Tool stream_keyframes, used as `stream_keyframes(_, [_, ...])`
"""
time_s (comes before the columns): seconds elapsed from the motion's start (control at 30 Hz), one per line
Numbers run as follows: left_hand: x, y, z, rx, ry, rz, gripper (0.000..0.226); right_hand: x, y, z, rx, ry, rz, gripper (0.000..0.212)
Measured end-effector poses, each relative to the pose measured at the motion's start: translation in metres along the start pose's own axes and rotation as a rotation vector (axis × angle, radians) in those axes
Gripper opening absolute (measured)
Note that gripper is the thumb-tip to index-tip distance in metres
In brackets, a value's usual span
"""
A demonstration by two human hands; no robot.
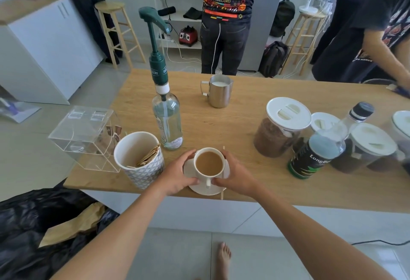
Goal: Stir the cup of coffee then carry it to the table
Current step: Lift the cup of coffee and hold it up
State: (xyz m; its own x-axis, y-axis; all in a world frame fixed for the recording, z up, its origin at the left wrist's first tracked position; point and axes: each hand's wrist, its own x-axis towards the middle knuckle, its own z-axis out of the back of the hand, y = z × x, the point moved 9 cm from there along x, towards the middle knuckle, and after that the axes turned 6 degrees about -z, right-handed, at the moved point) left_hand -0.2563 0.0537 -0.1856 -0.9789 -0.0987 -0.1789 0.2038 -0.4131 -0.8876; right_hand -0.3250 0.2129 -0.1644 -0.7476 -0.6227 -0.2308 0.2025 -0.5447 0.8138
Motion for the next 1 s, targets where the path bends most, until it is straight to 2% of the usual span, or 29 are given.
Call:
stream_keyframes(0.13, [0.0, -0.001, -0.004, -0.003, 0.008, 0.001, 0.087, 0.001, -0.004, -0.001, 0.041, 0.016, -0.048, 0.076])
stream_keyframes(0.37, [0.002, -0.003, -0.01, -0.053, 0.009, 0.002, 0.097, -0.001, -0.004, -0.003, 0.135, 0.015, -0.037, 0.07])
stream_keyframes(0.63, [0.003, -0.005, -0.008, -0.031, -0.015, 0.005, 0.099, 0.002, -0.004, -0.003, 0.133, 0.023, -0.035, 0.068])
stream_keyframes(0.8, [0.002, -0.011, -0.002, -0.048, -0.06, 0.001, 0.086, 0.006, 0.002, 0.002, 0.13, 0.039, -0.043, 0.067])
stream_keyframes(1.0, [0.001, -0.031, 0.016, -0.085, -0.094, -0.038, 0.084, 0.011, 0.025, 0.015, 0.12, 0.057, -0.008, 0.072])
